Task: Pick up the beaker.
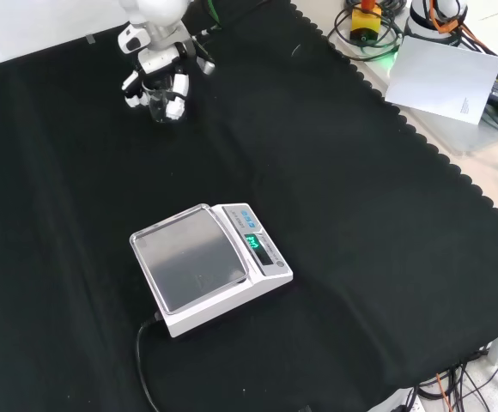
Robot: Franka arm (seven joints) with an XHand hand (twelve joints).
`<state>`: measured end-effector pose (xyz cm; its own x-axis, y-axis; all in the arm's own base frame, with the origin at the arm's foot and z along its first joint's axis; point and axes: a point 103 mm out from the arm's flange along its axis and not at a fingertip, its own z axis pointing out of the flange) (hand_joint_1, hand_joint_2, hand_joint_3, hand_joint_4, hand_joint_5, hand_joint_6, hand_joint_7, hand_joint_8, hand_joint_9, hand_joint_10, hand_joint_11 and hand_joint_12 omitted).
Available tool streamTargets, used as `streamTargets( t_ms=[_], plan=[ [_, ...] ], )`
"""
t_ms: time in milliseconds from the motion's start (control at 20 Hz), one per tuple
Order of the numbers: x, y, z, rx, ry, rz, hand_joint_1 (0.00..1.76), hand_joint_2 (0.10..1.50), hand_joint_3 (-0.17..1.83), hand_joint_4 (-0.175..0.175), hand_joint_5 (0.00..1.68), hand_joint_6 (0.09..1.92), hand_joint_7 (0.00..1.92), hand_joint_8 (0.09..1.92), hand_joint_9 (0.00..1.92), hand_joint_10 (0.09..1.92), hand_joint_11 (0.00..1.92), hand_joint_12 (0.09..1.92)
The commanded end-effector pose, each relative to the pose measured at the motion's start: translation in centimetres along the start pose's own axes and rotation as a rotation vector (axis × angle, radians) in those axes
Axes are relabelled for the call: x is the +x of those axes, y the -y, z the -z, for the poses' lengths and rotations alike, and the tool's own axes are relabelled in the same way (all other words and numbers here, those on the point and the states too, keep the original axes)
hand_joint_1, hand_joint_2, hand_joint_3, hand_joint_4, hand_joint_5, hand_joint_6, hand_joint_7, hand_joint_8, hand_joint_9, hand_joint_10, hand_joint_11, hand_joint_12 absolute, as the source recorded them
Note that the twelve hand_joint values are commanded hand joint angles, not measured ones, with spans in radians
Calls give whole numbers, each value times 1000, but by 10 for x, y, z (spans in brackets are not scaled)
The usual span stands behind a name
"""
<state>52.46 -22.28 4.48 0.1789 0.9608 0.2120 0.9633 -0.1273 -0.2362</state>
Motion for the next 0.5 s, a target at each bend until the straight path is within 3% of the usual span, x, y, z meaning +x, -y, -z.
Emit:
streamTargets(
  t_ms=[50, 200, 500],
  plan=[
    [12, -2, 23, -80, -7, 37, 1192, 849, 650, -38, 865, 1265, 957, 1334, 1207, 1059, 1378, 912],
    [18, -3, 41, -111, -5, 50, 1209, 820, 710, -17, 863, 1279, 965, 1337, 1214, 1064, 1389, 905],
    [37, -1, 90, -179, 11, 90, 1214, 791, 767, -17, 866, 1296, 975, 1347, 1226, 1070, 1401, 898]
  ],
)
